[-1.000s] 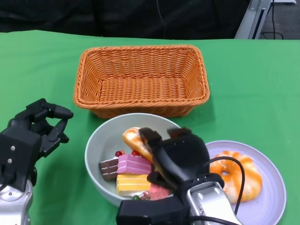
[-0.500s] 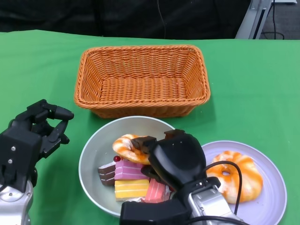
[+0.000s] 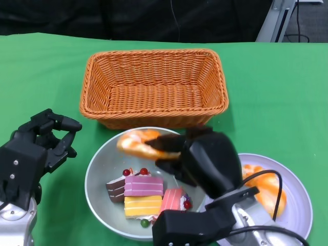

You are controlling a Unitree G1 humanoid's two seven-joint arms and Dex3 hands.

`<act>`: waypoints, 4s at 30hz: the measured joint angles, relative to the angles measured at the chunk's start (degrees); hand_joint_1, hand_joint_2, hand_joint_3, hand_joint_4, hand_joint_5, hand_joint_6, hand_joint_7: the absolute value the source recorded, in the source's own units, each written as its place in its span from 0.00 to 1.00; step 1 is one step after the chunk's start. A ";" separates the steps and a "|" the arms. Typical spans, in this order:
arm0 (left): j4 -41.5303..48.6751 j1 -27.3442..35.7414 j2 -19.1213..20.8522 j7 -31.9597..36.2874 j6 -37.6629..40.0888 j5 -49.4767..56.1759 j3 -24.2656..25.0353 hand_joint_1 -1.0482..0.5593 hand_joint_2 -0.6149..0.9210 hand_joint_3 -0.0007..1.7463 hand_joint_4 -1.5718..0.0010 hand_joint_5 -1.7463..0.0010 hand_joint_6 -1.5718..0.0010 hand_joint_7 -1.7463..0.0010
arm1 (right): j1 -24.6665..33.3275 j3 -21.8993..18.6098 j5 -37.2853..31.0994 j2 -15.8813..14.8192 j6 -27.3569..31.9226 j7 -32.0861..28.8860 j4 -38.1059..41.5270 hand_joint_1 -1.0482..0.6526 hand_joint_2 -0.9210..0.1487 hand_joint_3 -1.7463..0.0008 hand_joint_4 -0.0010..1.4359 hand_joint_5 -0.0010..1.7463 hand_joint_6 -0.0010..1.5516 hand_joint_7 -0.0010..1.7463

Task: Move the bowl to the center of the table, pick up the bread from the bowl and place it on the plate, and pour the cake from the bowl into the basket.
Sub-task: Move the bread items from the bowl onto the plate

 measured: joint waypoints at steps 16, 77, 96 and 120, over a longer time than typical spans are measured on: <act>-0.01 -0.13 0.03 -0.01 0.31 -0.12 0.10 0.59 1.00 0.22 0.49 0.19 0.52 0.34 | 11.52 -11.62 19.23 -0.11 6.39 21.88 -33.66 0.52 0.28 0.55 0.56 0.99 0.64 0.44; 3.96 -2.00 1.08 -0.87 -1.47 -1.30 1.11 0.59 1.00 0.22 0.51 0.20 0.51 0.36 | 29.16 -42.26 64.02 -26.94 66.84 53.38 -53.17 0.59 0.04 0.68 0.48 0.96 0.40 0.81; 3.47 -1.99 1.08 -0.89 -1.59 -1.19 0.87 0.59 1.00 0.22 0.50 0.19 0.51 0.36 | 26.22 -35.34 66.47 -29.78 68.49 54.66 -48.85 0.59 0.10 0.56 0.45 0.99 0.37 0.84; 1.08 -1.13 1.08 -0.88 -0.77 -0.61 0.32 0.59 1.00 0.22 0.49 0.20 0.50 0.36 | 18.12 -23.89 60.78 -26.62 64.51 48.58 -36.38 0.56 0.18 0.59 0.45 0.97 0.42 0.77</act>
